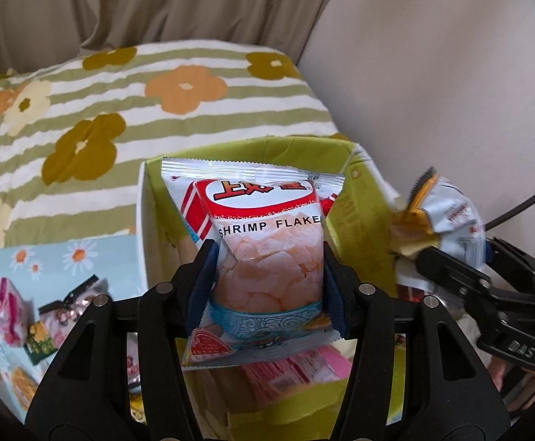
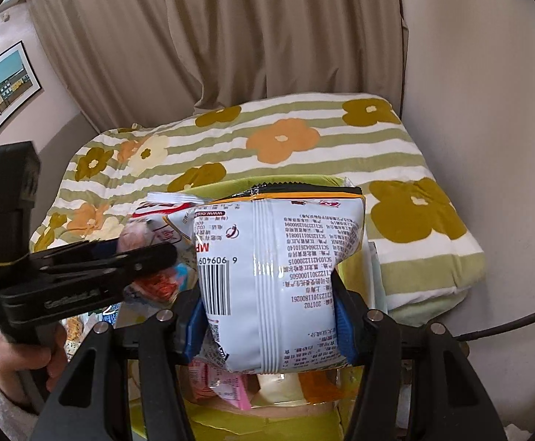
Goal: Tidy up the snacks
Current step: 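Lower both bags into the cardboard box and open both tools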
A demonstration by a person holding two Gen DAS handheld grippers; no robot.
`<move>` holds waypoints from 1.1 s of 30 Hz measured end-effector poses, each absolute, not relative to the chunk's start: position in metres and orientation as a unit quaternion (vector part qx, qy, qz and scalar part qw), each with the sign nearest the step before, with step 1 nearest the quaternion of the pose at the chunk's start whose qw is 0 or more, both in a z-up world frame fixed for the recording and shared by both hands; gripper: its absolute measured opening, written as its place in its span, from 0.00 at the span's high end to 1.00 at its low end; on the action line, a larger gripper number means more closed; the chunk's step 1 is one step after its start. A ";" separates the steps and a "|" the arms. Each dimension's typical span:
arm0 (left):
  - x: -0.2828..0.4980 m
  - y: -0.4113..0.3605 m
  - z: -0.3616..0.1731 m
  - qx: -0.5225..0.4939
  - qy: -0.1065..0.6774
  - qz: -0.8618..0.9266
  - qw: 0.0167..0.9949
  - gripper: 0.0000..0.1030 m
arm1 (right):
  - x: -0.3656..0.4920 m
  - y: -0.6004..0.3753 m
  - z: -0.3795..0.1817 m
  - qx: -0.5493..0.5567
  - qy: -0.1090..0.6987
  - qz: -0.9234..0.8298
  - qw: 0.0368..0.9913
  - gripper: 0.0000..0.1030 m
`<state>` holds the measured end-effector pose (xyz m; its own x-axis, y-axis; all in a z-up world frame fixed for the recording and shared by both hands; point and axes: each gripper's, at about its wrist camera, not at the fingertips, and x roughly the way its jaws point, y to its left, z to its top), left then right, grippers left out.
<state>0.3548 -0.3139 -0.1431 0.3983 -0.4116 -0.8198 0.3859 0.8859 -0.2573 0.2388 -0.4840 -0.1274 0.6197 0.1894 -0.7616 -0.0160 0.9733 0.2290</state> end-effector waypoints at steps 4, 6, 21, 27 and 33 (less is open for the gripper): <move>0.366 -0.322 -0.152 0.002 0.494 -0.238 0.836 0.29 | 0.244 -0.488 -0.133 0.106 0.437 0.052 0.892 0.49; 0.369 -0.324 -0.155 0.012 0.498 -0.234 0.835 0.02 | 0.244 -0.488 -0.133 0.108 0.439 0.049 0.890 0.49; 0.353 -0.293 -0.151 0.014 0.501 -0.225 0.836 0.00 | 0.267 -0.483 -0.146 0.134 0.461 0.056 0.876 0.49; 0.346 -0.279 -0.142 0.016 0.492 -0.213 0.844 0.00 | 0.284 -0.475 -0.157 0.136 0.471 0.053 0.870 0.22; 0.329 -0.265 -0.132 0.015 0.486 -0.205 0.850 0.00 | 0.265 -0.468 -0.154 0.091 0.457 0.049 0.884 0.00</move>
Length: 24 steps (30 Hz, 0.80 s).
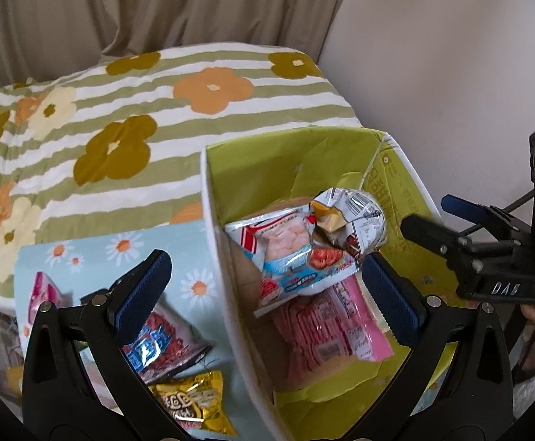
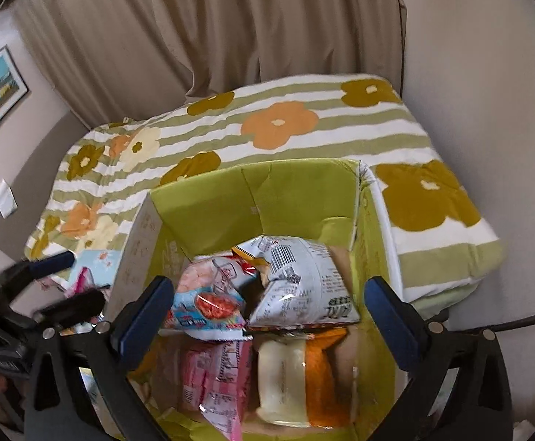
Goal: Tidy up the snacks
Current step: 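Lower both bags into the cardboard box and open both tools, then grasp a white printed bag with the left tool while the right tool grasps a blue-white bag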
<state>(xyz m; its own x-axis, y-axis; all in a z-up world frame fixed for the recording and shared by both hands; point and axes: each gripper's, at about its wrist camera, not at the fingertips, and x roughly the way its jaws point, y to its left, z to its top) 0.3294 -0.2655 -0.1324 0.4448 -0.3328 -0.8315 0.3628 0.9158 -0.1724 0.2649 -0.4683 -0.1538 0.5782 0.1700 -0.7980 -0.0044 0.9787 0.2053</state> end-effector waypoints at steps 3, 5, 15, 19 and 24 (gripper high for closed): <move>0.319 -0.261 -0.125 0.012 0.478 -0.203 0.855 0.00 | 0.254 -0.466 -0.152 0.065 0.469 0.049 0.879 0.00; 0.313 -0.260 -0.120 0.012 0.473 -0.201 0.858 0.00 | 0.246 -0.471 -0.144 0.071 0.462 0.051 0.883 0.00; 0.275 -0.244 -0.082 0.021 0.438 -0.167 0.883 0.00 | 0.210 -0.469 -0.103 0.031 0.419 0.052 0.906 0.00; 0.255 -0.229 -0.071 0.017 0.432 -0.160 0.888 0.00 | 0.194 -0.459 -0.091 0.028 0.399 0.054 0.915 0.00; 0.231 -0.199 -0.054 0.014 0.413 -0.155 0.897 0.00 | 0.172 -0.435 -0.074 0.020 0.374 0.056 0.925 0.00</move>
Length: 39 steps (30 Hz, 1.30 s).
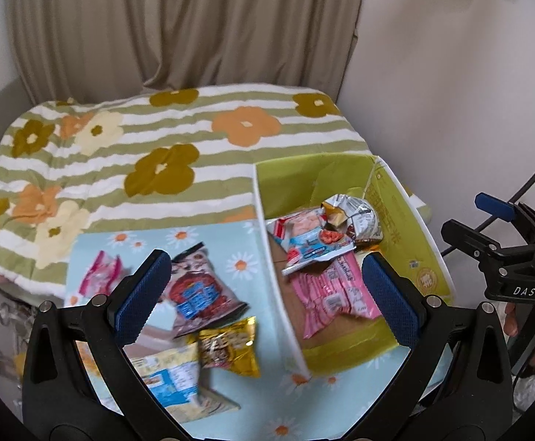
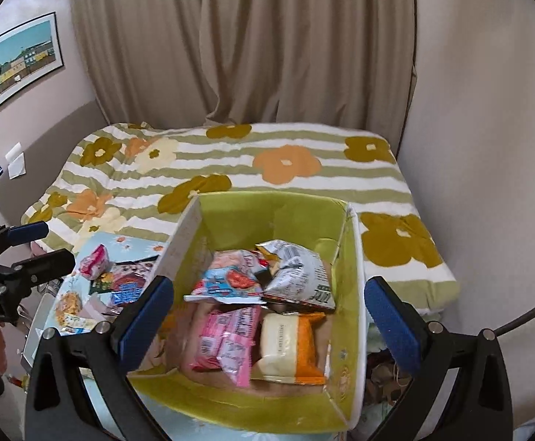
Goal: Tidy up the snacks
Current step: 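Grasp a white printed bag with the left tool while the right tool grasps a blue-white bag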
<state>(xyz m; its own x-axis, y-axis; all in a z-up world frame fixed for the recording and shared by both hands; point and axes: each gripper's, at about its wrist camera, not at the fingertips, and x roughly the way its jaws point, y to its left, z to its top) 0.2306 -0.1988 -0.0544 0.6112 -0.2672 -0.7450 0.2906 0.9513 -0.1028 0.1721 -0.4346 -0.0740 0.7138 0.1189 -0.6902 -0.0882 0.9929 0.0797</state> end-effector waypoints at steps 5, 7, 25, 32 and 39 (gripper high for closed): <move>0.207 -0.153 -0.039 0.026 0.397 -0.141 0.907 0.00 | 0.150 -0.398 -0.065 0.028 0.361 0.062 0.930 0.00; 0.197 -0.134 -0.037 0.028 0.395 -0.135 0.908 0.00 | 0.144 -0.385 -0.065 0.032 0.358 0.067 0.931 0.00; 0.131 0.020 -0.095 -0.011 0.438 -0.129 0.890 0.00 | 0.097 -0.251 -0.115 0.068 0.412 0.090 0.904 0.00; 0.128 0.037 -0.137 -0.015 0.469 -0.172 0.866 0.00 | 0.100 -0.213 -0.155 0.078 0.453 0.090 0.884 0.00; 0.135 0.029 -0.185 0.008 0.507 -0.213 0.835 0.00 | 0.114 -0.193 -0.197 0.115 0.488 0.097 0.860 0.00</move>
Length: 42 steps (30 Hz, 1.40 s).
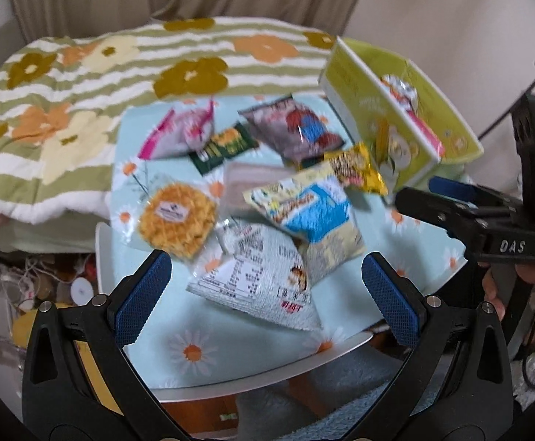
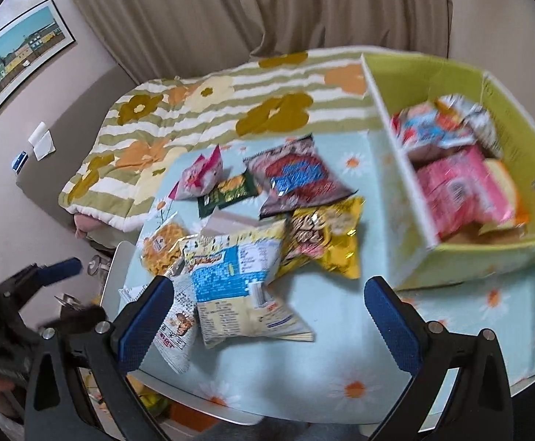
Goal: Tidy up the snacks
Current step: 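Grasp a white printed bag with the left tool while the right tool grasps a blue-white bag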
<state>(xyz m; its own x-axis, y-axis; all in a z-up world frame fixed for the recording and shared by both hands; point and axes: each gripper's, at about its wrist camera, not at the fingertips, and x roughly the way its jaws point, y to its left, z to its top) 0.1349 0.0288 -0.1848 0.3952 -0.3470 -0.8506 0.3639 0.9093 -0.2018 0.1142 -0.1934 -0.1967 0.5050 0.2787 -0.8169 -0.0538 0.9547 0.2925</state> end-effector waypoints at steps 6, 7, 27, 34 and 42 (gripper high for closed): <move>0.140 0.023 -0.215 0.016 0.532 -0.231 0.815 0.00 | 0.130 -0.173 -0.228 0.114 0.525 0.115 0.835 0.00; 0.141 0.021 -0.220 0.015 0.535 -0.232 0.812 0.00 | 0.133 -0.171 -0.232 0.113 0.530 0.119 0.832 0.00; 0.153 0.007 -0.252 0.021 0.572 -0.187 0.798 0.00 | 0.158 -0.165 -0.273 0.119 0.583 0.189 0.781 0.43; 0.157 0.003 -0.255 0.022 0.580 -0.167 0.797 0.00 | 0.152 -0.177 -0.263 0.131 0.576 0.198 0.783 0.47; 0.163 0.004 -0.273 0.008 0.609 -0.146 0.780 0.16 | 0.146 -0.184 -0.257 0.135 0.572 0.200 0.784 0.47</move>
